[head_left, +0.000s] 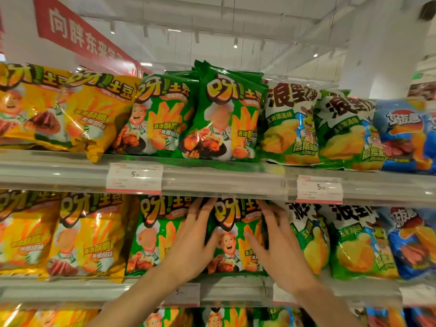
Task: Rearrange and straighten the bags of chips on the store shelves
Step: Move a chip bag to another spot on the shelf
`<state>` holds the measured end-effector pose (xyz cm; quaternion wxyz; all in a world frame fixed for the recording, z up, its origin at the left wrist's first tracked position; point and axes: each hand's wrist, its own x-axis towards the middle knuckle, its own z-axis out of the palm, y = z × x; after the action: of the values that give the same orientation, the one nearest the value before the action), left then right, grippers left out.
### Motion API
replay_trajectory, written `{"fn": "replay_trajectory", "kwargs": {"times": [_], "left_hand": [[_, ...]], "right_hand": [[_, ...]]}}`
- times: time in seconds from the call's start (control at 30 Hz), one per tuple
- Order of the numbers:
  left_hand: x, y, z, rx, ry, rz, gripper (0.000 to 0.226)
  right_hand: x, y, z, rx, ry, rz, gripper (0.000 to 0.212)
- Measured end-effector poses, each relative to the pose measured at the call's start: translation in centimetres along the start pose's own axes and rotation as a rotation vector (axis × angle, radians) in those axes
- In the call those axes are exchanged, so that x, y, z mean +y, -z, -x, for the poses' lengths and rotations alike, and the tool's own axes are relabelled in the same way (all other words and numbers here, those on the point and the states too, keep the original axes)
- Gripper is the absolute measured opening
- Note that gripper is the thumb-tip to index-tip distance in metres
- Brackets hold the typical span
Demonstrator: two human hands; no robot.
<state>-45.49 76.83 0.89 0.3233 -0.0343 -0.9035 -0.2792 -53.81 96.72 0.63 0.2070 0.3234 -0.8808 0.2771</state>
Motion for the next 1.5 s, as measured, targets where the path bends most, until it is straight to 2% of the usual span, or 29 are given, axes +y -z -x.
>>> {"fn": "replay_trajectory", "kwargs": {"times": [0.07, 0.13, 0.23, 0.4, 0.57, 0.73, 0.83, 0.93, 1.0, 1.13, 1.23, 1.37, 1.5], "left_hand": [[-0.9, 1.1, 0.8, 0.065, -0.093, -0.202, 0.067], [-2.4, 1.9, 1.1, 0.122, -0.171, -0.456, 0.06], [-4.5, 2.8, 1.5, 0.144, -0.147, -0.658, 0.042], [-7.2, 2.7, 2.2, 0.111, -0.1, -0.686, 0.039], [-7.4, 2.2, 2.0, 0.165, -0.109, -0.687, 0.041], [-4.9, 1.5, 2.1, 0.291, -0.032, -0.508, 0.044], [-1.6, 0.0, 2.0, 0.39, -0.037, -0.287, 0.043], [2.4, -2.9, 1.5, 0.399, -0.043, -0.095, 0.042], [5.4, -5.6, 0.9, 0.381, -0.002, 0.027, 0.04], [10.2, -11.2, -0.5, 0.321, 0.026, 0.06, 0.044], [13.0, -14.2, -1.6, 0.206, 0.179, 0.17, 0.057], [14.5, -16.7, -2.7, 0.07, 0.317, 0.249, 0.079], [14.4, -17.5, -3.4, 0.073, 0.364, 0.343, 0.089]], "right_hand": [[-0.9, -1.0, 0.2, 0.103, 0.084, 0.194, 0.064], [-1.7, -2.4, -0.2, 0.153, 0.168, 0.282, 0.062], [-3.0, -4.2, -0.9, 0.099, 0.236, 0.329, 0.059], [-4.0, -6.0, -1.2, 0.065, 0.21, 0.383, 0.059], [-4.1, -6.2, -1.4, 0.026, 0.199, 0.395, 0.06], [-3.6, -4.4, -1.2, -0.033, 0.284, 0.218, 0.06], [-1.9, -1.9, -0.6, 0.064, 0.358, 0.113, 0.057], [1.9, 0.8, 0.1, 0.183, 0.386, 0.078, 0.049], [5.3, 2.7, 0.5, 0.245, 0.396, 0.074, 0.047], [12.1, 6.2, 0.6, 0.32, 0.322, 0.053, 0.043], [16.2, 7.4, 0.6, 0.338, 0.253, 0.144, 0.044], [19.9, 7.2, 1.4, 0.26, 0.18, 0.197, 0.061], [22.4, 6.8, 2.3, 0.153, 0.19, 0.295, 0.057]]}}
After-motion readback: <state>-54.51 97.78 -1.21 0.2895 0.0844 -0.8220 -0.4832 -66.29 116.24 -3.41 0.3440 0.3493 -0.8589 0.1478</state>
